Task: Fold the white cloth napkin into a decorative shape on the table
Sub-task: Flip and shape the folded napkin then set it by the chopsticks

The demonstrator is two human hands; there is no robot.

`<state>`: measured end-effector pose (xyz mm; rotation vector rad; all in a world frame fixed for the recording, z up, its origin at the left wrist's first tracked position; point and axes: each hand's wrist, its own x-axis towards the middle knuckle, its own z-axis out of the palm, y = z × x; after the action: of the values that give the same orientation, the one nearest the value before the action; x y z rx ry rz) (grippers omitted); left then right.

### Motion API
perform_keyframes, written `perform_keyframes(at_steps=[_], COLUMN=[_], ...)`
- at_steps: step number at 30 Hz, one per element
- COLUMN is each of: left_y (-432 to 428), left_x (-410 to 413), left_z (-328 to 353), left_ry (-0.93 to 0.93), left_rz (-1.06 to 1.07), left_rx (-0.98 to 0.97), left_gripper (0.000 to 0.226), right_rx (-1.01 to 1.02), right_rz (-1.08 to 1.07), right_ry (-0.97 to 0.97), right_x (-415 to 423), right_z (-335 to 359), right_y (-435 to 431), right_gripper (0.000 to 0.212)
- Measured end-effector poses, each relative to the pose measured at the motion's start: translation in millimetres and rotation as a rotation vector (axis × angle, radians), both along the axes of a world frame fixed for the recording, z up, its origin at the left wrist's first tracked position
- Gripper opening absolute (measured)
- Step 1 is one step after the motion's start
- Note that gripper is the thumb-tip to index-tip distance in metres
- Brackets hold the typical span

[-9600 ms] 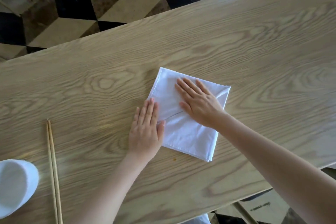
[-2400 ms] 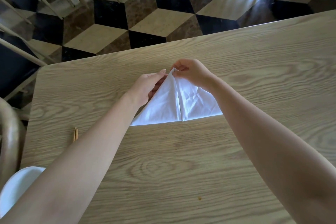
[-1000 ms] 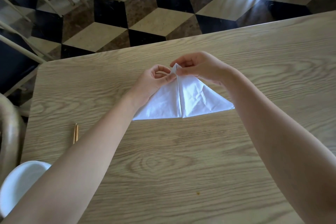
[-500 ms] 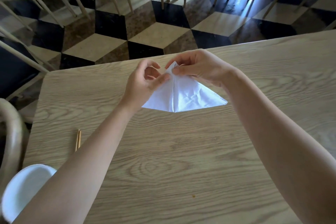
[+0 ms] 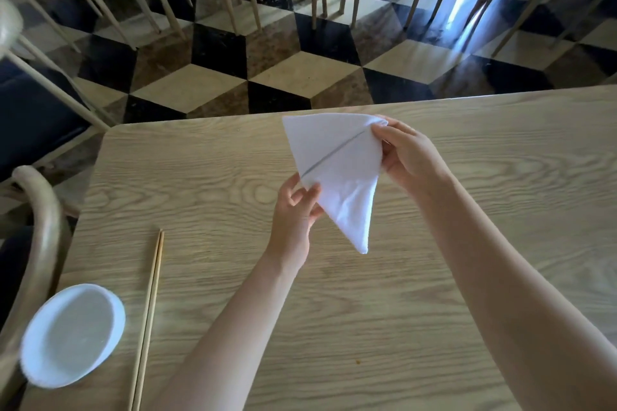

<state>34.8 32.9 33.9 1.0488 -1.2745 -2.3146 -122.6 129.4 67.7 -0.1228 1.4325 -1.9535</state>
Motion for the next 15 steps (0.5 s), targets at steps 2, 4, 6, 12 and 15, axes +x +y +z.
perform_keyframes(at_steps=[2,4,6,12,15], left_y=[-2.7,-6.3,-9.8,-17.8,-24.5], left_x=[1.7,2.7,2.0,10.0,8.9], left_z=[4.3,7.2,10.5,18.8,20.5], left_ry=[-0.007,-0.015,-0.018,-0.009,-0.111], left_rz=[0.015,0.023,0.037,-0.089,-0.169], left_rx=[-0.026,-0.05,-0.1,-0.521,-0.914], left_gripper=[0.051,0.041,0.035,0.057,0.055], right_rx=[-0.058,-0.066,-0.067,-0.083,-0.013], right_rz=[-0.073,-0.099,-0.124,-0.068,0.012], right_ry=[-0.081,-0.118,-0.132,-0.064,0.056], right_x=[1.2,5.6,10.7,18.1,20.8], right_z=[-5.6,-10.0,-12.6,-7.8,-2.5], right_y=[5.9,11.0,15.8,37.2,47.1], right_gripper=[0.013,0.014,0.014,0.01,0.013])
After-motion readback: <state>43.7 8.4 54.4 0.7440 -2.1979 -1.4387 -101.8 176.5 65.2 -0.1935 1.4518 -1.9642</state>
